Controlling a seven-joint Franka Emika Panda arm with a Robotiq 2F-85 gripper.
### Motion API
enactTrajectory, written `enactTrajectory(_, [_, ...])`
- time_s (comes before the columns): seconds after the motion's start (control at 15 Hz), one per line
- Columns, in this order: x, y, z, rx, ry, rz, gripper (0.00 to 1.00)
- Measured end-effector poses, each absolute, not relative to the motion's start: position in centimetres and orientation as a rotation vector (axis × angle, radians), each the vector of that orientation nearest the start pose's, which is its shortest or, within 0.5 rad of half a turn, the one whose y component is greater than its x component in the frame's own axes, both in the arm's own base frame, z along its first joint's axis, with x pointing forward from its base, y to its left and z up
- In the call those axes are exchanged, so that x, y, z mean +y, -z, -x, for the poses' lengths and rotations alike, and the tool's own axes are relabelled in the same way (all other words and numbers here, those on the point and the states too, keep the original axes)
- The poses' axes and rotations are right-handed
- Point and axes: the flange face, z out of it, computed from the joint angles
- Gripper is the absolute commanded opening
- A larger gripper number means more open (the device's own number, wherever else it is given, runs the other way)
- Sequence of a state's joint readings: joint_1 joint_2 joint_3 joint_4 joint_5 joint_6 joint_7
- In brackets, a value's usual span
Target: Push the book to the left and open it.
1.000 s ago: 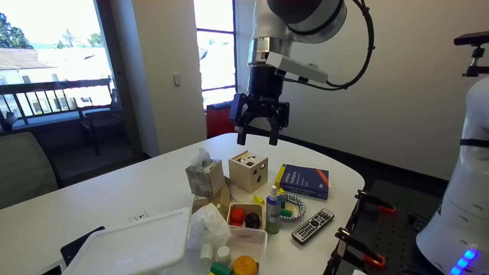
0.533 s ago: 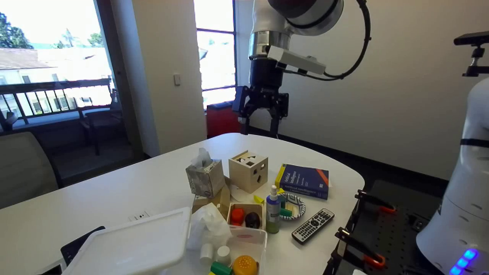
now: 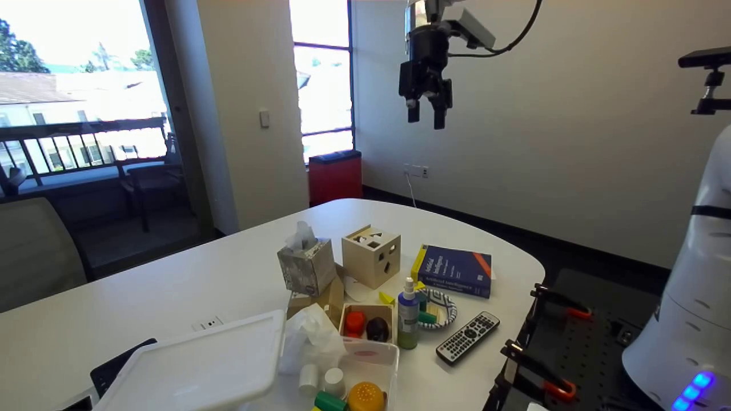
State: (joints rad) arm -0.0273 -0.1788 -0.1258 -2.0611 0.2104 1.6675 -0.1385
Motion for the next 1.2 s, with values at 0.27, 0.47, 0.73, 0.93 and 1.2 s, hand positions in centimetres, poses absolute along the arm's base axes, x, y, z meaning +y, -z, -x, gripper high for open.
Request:
enactTrajectory(0.27, [-13.6,-51.5,-49.7,-0.090,-0.351,2.814,1.00])
enactTrajectory(0.47, [-18.8,-50.6,-52.2,-0.182,-0.352,2.774,1.00])
enactTrajectory(0.73, [-25.7,-47.4,-55.9,-0.155,-0.249,2.700,1.00])
enactTrajectory(0.93, [-31.4,-44.4,-57.6,-0.054,-0.177,2.663,1.00])
enactTrajectory(1.2, [-38.8,-39.4,-58.1,0.068,-0.146,2.649,1.00])
